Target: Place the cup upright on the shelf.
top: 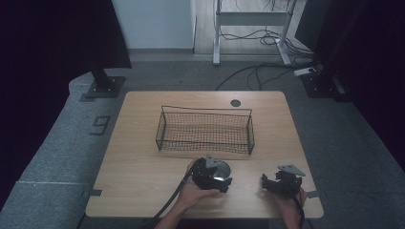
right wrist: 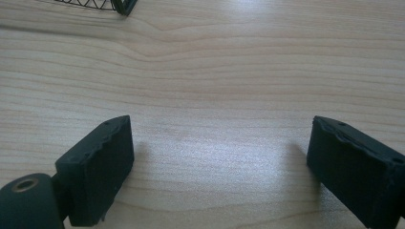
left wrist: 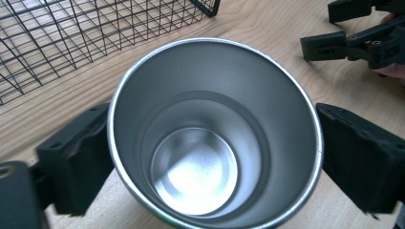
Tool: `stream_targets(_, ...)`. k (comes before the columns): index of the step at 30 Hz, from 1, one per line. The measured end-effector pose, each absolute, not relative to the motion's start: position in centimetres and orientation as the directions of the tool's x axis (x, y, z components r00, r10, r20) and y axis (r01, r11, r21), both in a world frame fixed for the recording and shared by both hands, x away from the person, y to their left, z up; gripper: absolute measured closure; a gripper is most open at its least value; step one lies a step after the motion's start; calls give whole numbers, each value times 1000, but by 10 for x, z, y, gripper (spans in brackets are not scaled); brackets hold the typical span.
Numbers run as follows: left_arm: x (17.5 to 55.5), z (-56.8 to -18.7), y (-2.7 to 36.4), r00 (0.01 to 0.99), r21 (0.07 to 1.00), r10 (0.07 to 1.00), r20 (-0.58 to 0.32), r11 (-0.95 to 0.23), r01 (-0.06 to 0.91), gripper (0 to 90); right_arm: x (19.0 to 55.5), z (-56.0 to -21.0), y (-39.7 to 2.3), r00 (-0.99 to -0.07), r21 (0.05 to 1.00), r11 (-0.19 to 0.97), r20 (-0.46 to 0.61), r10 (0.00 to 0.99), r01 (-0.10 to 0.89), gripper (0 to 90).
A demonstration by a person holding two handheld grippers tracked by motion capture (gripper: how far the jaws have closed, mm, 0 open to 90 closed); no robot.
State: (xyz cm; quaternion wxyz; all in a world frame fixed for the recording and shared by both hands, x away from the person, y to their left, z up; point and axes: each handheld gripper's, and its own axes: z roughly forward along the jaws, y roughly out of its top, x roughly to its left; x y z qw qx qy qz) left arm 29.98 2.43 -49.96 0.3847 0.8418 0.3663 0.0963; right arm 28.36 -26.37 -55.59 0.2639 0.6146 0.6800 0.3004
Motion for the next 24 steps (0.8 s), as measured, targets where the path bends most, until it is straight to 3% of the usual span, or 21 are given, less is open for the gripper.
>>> stream_targets(2,300,-500,25,715,721,689,-118,-436,539,133,284,-556,-264,-105,733,64,10,994,677,85)
stream_targets(24,299,-484,47,718,754,683,-131,-402,520,145,283,-556,-264,-103,734,63,10,995,676,92)
